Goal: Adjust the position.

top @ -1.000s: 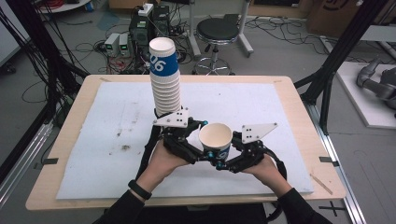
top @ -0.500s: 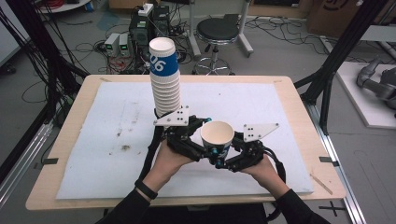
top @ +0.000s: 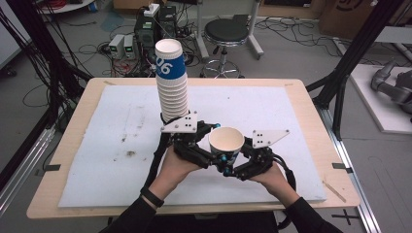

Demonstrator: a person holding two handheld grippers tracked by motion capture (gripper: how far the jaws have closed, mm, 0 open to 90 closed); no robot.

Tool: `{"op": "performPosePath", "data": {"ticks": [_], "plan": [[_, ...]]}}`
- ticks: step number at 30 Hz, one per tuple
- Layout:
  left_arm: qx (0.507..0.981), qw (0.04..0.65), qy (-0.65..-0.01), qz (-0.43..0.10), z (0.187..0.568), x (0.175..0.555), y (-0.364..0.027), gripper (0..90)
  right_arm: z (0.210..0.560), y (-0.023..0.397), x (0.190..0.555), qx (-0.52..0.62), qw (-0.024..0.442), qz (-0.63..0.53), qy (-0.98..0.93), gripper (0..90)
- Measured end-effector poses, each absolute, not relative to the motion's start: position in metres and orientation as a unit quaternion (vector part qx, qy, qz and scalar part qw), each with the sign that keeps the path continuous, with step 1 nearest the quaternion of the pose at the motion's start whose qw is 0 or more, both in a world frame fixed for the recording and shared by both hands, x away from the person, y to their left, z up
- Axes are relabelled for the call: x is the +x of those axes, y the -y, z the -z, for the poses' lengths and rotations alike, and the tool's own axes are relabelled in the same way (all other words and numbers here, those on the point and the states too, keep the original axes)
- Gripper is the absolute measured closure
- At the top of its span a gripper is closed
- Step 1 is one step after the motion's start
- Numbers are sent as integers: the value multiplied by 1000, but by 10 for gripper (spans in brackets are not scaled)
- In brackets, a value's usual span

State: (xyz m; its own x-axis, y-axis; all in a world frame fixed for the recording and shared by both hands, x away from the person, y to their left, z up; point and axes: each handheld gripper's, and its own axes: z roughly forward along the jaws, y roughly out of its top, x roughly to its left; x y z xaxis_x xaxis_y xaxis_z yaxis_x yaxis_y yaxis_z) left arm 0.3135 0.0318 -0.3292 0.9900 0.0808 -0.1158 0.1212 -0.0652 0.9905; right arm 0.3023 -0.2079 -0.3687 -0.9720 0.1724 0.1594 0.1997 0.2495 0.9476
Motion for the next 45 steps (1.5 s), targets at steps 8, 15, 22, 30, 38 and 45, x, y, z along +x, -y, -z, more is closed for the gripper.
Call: {"op": "performPosePath", "data": {"ticks": [8, 15, 22, 30, 38, 45], "plan": [[730, 679, -73, 16, 332, 313, -31, 222, 366, 211, 304, -130, 24, 621, 773, 187], [732, 677, -69, 14, 334, 313, -29, 224, 365, 212, 305, -138, 32, 633, 761, 188], [730, 680, -70, 15, 335, 313, -28, 225, 364, 212, 304, -134, 33, 638, 758, 247], [729, 680, -74, 14, 335, 313, -28, 188, 364, 212, 303, -132, 31, 637, 759, 251], [725, 685, -72, 18, 331, 312, -36, 141, 363, 214, 304, -124, 21, 635, 762, 252], [724, 686, -75, 2, 327, 311, -54, 139, 360, 221, 305, -132, 13, 640, 757, 252]]}}
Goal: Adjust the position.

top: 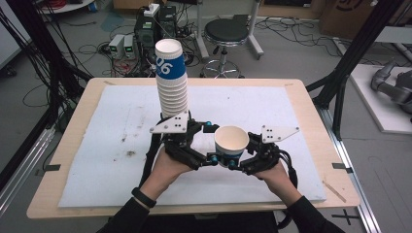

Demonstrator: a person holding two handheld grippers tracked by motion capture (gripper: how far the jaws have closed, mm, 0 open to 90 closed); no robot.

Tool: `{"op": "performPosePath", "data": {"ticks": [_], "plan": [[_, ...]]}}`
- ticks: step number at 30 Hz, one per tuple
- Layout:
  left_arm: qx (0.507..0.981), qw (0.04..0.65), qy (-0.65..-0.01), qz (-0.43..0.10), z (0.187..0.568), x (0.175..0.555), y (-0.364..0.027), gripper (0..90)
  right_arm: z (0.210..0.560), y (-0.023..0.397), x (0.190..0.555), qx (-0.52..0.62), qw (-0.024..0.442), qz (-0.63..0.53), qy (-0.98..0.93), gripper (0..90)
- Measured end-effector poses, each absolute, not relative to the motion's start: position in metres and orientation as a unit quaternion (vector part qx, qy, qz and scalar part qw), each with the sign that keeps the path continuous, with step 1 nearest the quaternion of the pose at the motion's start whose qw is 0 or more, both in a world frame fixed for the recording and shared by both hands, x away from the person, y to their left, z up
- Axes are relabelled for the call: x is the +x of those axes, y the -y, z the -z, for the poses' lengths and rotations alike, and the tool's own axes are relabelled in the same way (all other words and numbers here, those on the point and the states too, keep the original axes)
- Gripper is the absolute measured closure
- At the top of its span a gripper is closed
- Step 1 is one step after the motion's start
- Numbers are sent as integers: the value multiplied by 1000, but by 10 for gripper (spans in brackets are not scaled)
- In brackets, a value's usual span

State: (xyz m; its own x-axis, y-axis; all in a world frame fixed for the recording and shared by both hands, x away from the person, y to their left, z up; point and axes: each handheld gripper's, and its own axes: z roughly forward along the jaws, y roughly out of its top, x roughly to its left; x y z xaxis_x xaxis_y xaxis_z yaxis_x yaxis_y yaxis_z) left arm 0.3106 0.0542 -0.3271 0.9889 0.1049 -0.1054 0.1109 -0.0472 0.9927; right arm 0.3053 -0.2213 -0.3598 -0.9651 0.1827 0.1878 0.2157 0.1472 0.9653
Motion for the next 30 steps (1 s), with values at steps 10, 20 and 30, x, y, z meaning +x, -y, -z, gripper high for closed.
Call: {"op": "performPosePath", "data": {"ticks": [10, 20, 30], "plan": [[730, 679, -78, -8, 332, 309, -62, 139, 354, 229, 309, -138, 8, 650, 747, 253], [742, 665, -84, -3, 350, 310, -49, 136, 351, 232, 308, -141, 7, 661, 737, 252], [755, 650, -88, 12, 364, 310, -35, 136, 350, 231, 306, -139, 11, 665, 733, 253]]}}
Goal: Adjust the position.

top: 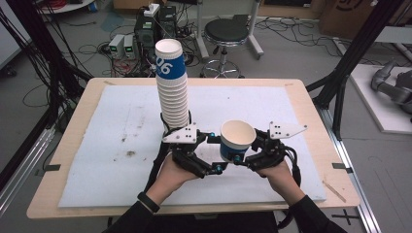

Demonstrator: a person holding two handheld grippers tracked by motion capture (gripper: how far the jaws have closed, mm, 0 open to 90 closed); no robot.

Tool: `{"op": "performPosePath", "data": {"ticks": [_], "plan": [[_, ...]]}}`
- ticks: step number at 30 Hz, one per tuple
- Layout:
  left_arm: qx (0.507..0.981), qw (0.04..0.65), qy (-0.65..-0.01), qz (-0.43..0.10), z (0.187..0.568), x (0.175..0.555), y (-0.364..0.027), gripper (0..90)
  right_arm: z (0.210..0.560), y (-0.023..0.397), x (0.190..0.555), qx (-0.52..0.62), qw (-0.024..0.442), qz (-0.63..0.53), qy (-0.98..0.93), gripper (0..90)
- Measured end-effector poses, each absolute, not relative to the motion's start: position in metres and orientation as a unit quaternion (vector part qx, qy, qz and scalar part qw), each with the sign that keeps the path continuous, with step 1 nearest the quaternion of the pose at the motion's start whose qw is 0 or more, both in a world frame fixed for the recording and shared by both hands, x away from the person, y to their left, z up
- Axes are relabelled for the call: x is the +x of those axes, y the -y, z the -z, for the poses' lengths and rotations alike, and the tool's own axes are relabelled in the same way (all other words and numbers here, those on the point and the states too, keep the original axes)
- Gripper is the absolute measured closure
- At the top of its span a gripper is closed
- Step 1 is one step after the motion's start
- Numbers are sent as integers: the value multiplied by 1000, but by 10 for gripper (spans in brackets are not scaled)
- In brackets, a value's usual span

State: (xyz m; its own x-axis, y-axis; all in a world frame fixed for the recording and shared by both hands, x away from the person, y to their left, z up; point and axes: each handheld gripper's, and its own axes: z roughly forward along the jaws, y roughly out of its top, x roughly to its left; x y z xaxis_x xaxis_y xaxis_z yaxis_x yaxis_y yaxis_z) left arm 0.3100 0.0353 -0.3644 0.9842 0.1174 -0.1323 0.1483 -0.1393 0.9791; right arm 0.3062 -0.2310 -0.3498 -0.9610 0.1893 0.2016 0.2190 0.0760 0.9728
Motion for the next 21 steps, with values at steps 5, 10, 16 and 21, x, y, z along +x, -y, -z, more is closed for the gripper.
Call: {"op": "performPosePath", "data": {"ticks": [5, 10, 16, 21], "plan": [[758, 645, -93, 16, 369, 310, -30, 136, 350, 228, 305, -138, 15, 664, 735, 253], [762, 640, -95, 17, 373, 310, -27, 143, 351, 225, 304, -135, 18, 663, 736, 252], [758, 645, -93, 20, 373, 308, -23, 168, 352, 223, 303, -132, 18, 662, 738, 252], [753, 651, -91, 26, 373, 308, -22, 218, 353, 220, 302, -131, 19, 659, 740, 252]]}}
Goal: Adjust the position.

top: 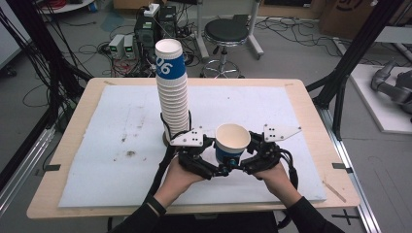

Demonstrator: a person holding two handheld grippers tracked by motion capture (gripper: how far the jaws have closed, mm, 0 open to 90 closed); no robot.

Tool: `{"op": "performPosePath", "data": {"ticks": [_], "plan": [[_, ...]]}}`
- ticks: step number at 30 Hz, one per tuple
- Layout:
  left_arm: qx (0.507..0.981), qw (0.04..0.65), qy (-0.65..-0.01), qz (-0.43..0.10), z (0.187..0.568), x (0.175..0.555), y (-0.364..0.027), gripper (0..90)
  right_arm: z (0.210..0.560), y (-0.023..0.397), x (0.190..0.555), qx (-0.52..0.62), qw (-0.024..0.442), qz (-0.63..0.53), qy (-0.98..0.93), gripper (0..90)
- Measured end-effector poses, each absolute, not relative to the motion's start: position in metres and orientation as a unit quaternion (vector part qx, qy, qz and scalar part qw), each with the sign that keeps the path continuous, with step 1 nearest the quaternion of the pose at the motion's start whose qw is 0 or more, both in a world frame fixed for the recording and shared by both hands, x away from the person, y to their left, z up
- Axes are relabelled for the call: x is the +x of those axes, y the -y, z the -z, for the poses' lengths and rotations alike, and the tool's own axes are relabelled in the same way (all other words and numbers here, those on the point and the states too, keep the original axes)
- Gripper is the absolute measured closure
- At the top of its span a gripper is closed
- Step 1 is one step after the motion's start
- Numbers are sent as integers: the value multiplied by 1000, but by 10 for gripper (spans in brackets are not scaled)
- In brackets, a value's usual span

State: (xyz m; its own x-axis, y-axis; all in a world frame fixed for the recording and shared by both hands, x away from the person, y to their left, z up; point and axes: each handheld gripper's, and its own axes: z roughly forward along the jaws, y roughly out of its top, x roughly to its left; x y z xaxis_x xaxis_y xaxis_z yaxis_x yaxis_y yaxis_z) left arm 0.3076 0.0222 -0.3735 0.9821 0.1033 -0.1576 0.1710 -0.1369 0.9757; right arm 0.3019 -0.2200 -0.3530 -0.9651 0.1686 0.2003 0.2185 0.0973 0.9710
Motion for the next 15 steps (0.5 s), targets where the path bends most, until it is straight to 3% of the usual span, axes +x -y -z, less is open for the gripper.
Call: {"op": "performPosePath", "data": {"ticks": [4, 15], "plan": [[753, 651, -90, 30, 374, 308, -22, 280, 354, 218, 302, -127, 17, 659, 741, 253], [755, 649, -85, 30, 374, 308, -23, 296, 354, 218, 302, -127, 20, 657, 743, 236]]}}
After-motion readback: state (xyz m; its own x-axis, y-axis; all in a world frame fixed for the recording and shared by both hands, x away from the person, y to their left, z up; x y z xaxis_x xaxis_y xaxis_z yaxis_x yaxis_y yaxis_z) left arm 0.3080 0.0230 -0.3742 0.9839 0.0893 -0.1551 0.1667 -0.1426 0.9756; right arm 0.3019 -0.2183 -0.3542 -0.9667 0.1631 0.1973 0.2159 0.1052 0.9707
